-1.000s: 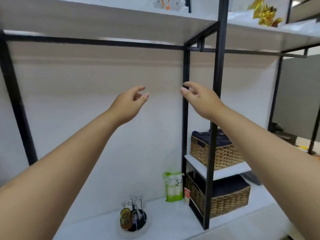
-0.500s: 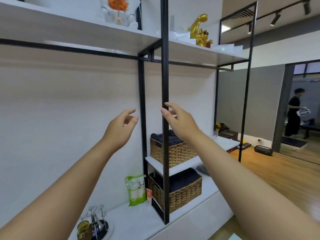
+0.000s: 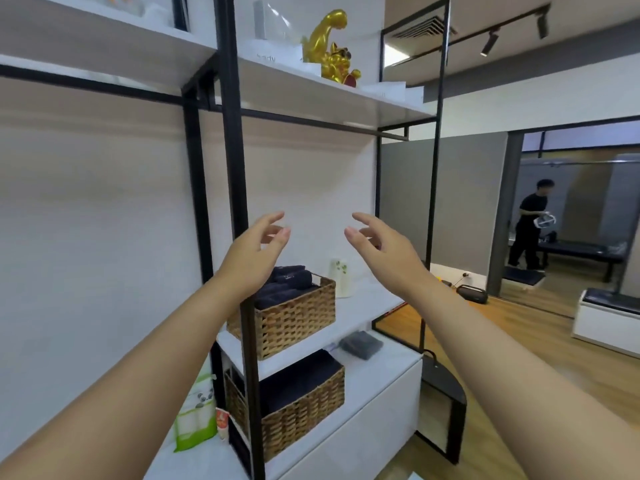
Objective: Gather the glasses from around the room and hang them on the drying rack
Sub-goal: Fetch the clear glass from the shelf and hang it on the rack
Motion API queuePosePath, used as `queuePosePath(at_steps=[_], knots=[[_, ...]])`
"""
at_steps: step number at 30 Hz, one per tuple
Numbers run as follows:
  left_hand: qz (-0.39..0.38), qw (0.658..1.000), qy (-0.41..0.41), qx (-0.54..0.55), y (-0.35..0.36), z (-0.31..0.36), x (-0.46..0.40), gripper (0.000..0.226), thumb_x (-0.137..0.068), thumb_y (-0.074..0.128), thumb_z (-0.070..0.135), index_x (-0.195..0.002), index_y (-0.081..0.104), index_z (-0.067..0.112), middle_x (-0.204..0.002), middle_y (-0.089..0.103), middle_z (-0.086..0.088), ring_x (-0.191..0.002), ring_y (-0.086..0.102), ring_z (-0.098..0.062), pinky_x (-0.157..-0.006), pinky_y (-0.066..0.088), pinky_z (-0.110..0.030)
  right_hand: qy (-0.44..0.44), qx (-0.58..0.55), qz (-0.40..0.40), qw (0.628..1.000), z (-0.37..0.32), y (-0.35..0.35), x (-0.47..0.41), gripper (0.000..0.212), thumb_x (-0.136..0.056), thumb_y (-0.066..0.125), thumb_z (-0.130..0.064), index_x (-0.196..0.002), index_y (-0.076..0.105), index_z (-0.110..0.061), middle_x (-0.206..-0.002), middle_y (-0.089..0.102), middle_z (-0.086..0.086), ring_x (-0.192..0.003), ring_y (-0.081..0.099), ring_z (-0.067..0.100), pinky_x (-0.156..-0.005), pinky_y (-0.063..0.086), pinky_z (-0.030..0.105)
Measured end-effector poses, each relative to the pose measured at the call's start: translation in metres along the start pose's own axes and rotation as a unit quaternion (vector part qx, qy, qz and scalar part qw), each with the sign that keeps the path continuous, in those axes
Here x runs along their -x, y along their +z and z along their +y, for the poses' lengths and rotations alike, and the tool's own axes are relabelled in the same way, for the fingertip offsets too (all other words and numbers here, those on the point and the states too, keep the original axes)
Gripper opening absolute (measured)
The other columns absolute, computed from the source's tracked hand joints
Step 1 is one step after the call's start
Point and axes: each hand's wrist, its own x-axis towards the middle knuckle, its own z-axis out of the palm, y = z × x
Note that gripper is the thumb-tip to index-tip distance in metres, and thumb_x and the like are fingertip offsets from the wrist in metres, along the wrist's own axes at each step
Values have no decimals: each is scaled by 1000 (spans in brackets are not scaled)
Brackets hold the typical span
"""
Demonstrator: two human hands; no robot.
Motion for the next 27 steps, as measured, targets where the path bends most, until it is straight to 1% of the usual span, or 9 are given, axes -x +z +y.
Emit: queuePosePath(at_steps=[5, 7, 9, 11, 14, 17, 20, 24, 27], knots=[[-16, 999, 2, 31, 81, 3, -33, 50, -103, 45, 52, -150, 43, 36, -128, 54, 18, -112, 52, 2, -86, 39, -17, 20, 7, 7, 1000, 65, -39, -12, 73, -91, 42, -84, -152, 45, -44, -136, 63, -12, -124, 58, 10, -99, 50, 35], [-27, 999, 7, 33, 112, 4, -46, 49, -103, 45, 53, -150, 44, 38, -126, 55, 20, -108, 51, 8, -87, 39, -18, 29, 12, 14, 999, 92, -50, -16, 74, -90, 42, -85, -152, 46, -44, -135, 61, -15, -123, 55, 6, -96, 47, 25], [-38, 999, 16, 34, 141, 5, -61, 49, -103, 45, 52, -150, 44, 37, -123, 55, 22, -111, 52, 6, -87, 38, -18, 40, 11, 26, 999, 118, -62, -22, 78, -87, 41, -89, -151, 46, -46, -134, 60, -17, -120, 54, 2, -87, 39, 14], [-47, 998, 26, 30, 170, 3, -77, 49, -104, 45, 51, -150, 44, 36, -121, 54, 23, -112, 52, 3, -86, 37, -16, 46, 15, 38, 998, 144, -73, -30, 80, -84, 40, -92, -151, 46, -47, -137, 61, -17, -120, 55, 1, -88, 41, 16], [-59, 997, 33, 28, 211, -8, -103, 48, -104, 45, 49, -150, 44, 36, -125, 55, 20, -115, 51, 1, -86, 37, -16, 54, 35, 50, 997, 185, -86, -47, 81, -85, 39, -92, -151, 46, -46, -136, 63, -18, -122, 56, 0, -98, 46, 28], [-76, 996, 30, 27, 252, -30, -133, 49, -104, 45, 49, -151, 44, 35, -128, 55, 16, -117, 51, -2, -91, 41, -24, 58, 46, 63, 995, 223, -93, -66, 82, -84, 37, -94, -150, 48, -46, -123, 65, -27, -113, 57, -11, -92, 46, 22], [-94, 995, 25, 29, 294, -59, -169, 48, -104, 46, 48, -151, 44, 34, -130, 57, 14, -119, 53, -5, -84, 39, -14, 75, 54, 70, 993, 261, -96, -90, 76, -85, 38, -91, -148, 48, -49, -113, 67, -27, -107, 56, -16, -81, 42, 14], [-114, 993, 23, 35, 347, -96, -226, 49, -103, 47, 49, -150, 43, 36, -134, 58, 12, -121, 54, -8, -94, 39, -26, 95, 72, 76, 990, 314, -100, -132, 76, -84, 38, -91, -149, 44, -52, -120, 64, -27, -109, 54, -14, -81, 38, 11], [-116, 992, 20, 37, 379, -117, -270, 50, -102, 48, 49, -150, 43, 36, -135, 60, 9, -123, 55, -9, -95, 40, -29, 103, 70, 77, 989, 349, -105, -166, 80, -81, 38, -93, -150, 43, -53, -130, 62, -25, -117, 54, -10, -84, 39, 12]])
